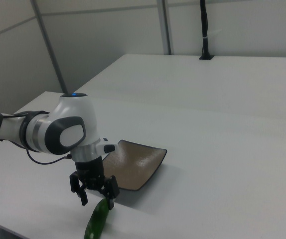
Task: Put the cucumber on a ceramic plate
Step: 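Lower the open gripper and grasp the green cucumber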
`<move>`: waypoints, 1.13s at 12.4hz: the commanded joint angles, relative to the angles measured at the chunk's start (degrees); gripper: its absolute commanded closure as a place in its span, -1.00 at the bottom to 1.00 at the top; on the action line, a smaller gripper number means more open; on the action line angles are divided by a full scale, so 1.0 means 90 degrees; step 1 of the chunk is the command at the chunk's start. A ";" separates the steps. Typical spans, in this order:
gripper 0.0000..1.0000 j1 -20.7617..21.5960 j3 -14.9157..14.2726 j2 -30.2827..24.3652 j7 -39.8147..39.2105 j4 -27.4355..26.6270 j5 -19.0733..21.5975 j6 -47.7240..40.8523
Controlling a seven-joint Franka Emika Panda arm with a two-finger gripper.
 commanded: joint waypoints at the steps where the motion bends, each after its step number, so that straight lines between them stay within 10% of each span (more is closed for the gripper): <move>1: -1.00 -0.0020 -0.0032 0.0417 -0.0125 -0.0036 -0.0178 0.0171; 4: -0.97 -0.0020 -0.0032 0.0593 -0.0125 -0.0046 -0.0178 0.0171; 9: 0.78 -0.0010 -0.0032 0.0681 -0.0125 -0.0075 -0.0178 0.0113; 14: 0.82 0.0019 -0.0032 0.0321 -0.0125 0.0100 -0.0178 -0.0694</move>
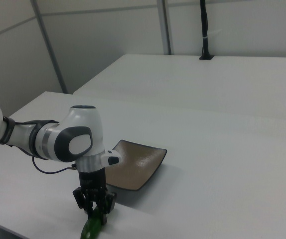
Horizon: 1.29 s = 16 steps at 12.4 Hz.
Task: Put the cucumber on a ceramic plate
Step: 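Lift the cucumber and carry it over the dark square plate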
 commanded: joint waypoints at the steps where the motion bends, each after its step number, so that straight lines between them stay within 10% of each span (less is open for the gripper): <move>1: 0.82 0.0030 -0.0031 -0.0474 -0.0129 0.0130 -0.0098 -0.0994; 10: 0.77 -0.0019 -0.0041 0.0450 0.0201 0.3009 0.0975 -0.1156; 16: 0.63 0.0098 0.0076 0.1575 0.1248 0.3402 0.0995 -0.0080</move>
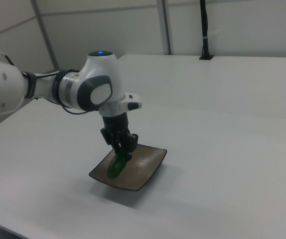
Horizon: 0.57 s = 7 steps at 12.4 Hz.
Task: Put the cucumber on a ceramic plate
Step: 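Lift the cucumber and carry it over the dark square plate, then lower the cucumber onto the plate and open the gripper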
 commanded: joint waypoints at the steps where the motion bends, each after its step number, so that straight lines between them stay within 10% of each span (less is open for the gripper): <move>1: 0.45 0.0078 0.0083 0.0461 0.0237 0.0297 0.0073 0.0174; 3: -0.99 0.0078 0.0131 0.0579 0.0528 0.0316 -0.0024 0.0194; 7: -1.00 0.0078 0.0142 0.0550 0.0540 0.0442 -0.0015 0.0174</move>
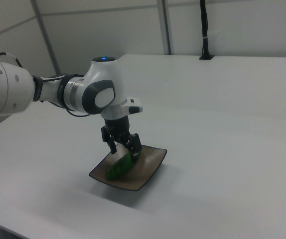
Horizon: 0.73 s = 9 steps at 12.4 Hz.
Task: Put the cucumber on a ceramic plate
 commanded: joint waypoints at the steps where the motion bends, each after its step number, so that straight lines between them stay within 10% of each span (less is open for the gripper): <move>1: -1.00 0.0043 0.0011 -0.0034 0.0213 0.0258 -0.0012 0.0039; 9: -1.00 0.0062 0.0040 -0.1226 0.0419 0.1411 0.0008 -0.1891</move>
